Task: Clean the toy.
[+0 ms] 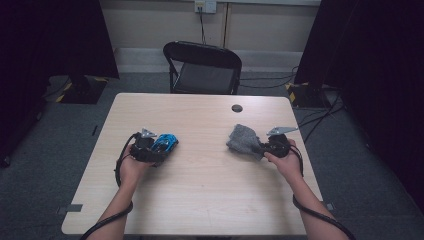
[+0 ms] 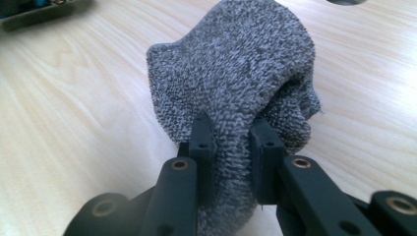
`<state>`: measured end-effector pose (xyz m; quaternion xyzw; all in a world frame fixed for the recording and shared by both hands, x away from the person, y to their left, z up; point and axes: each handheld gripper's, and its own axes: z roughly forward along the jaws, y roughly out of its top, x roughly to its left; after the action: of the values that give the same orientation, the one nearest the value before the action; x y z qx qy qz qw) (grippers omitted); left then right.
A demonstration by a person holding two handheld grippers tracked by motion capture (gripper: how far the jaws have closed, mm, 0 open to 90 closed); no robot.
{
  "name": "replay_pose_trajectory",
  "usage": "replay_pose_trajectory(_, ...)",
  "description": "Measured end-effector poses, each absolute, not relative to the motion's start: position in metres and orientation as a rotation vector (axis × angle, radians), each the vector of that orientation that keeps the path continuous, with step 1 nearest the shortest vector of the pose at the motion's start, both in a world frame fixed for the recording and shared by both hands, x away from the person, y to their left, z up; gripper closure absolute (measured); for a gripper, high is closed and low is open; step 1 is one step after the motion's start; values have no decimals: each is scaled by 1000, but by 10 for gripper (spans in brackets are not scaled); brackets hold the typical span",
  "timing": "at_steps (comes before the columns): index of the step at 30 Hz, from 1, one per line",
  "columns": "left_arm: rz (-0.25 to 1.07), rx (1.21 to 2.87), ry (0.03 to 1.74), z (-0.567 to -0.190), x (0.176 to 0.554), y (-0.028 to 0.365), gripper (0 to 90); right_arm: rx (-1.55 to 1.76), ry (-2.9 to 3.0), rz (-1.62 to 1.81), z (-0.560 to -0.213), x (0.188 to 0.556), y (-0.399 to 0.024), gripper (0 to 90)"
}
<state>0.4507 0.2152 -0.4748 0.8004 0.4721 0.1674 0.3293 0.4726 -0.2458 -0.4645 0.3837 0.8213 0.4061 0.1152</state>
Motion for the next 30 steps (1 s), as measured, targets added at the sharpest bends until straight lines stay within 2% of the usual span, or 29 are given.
replay_pose_trajectory(30,438,2140,1197,-491,464,191,276,1174,2394,1131,-485,462,-250,717)
